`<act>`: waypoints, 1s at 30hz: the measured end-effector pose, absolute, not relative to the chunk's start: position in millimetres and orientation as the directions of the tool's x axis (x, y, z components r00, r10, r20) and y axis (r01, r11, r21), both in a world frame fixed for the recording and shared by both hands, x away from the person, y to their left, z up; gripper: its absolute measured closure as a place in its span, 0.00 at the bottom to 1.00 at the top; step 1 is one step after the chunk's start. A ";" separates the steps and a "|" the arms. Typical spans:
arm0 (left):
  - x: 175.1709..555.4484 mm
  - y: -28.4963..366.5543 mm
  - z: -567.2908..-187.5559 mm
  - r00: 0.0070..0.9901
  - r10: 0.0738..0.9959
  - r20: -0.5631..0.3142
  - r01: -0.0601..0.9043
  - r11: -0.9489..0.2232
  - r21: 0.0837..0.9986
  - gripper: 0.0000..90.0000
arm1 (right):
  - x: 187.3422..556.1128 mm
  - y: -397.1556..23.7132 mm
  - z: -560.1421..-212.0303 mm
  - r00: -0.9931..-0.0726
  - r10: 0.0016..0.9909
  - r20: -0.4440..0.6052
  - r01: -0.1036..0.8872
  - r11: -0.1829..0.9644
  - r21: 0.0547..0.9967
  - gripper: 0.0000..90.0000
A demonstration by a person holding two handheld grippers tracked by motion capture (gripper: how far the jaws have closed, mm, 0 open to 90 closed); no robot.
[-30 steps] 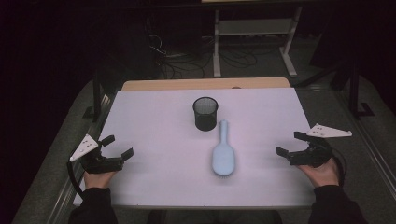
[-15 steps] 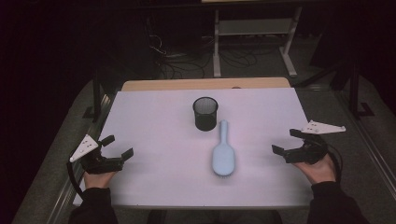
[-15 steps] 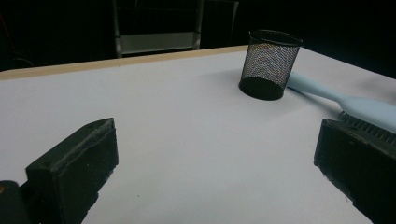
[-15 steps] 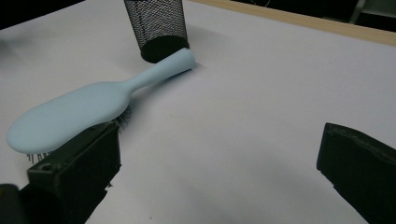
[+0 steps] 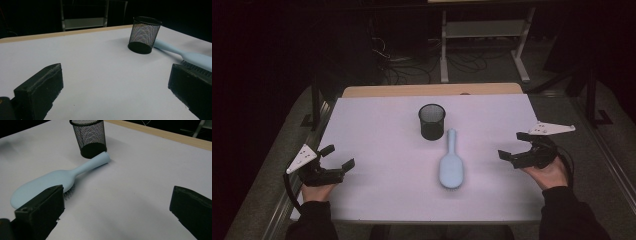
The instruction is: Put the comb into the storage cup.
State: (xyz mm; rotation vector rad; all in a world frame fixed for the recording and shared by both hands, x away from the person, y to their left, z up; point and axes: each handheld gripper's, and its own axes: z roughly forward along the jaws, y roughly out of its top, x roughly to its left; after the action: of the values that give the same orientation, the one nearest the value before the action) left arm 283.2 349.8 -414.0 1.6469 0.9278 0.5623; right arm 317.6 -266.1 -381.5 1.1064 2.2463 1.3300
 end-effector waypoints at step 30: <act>284.4 350.1 -414.3 0.582 0.806 -0.106 0.284 -0.079 0.956 0.00 | 340.7 -233.7 -349.9 -0.725 0.685 0.076 0.426 0.359 0.830 0.00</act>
State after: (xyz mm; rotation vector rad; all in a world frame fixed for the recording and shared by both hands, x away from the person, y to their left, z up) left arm 284.4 350.1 -414.3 1.6441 0.9254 0.5564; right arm 340.7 -233.7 -349.9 0.9864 2.3411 1.3006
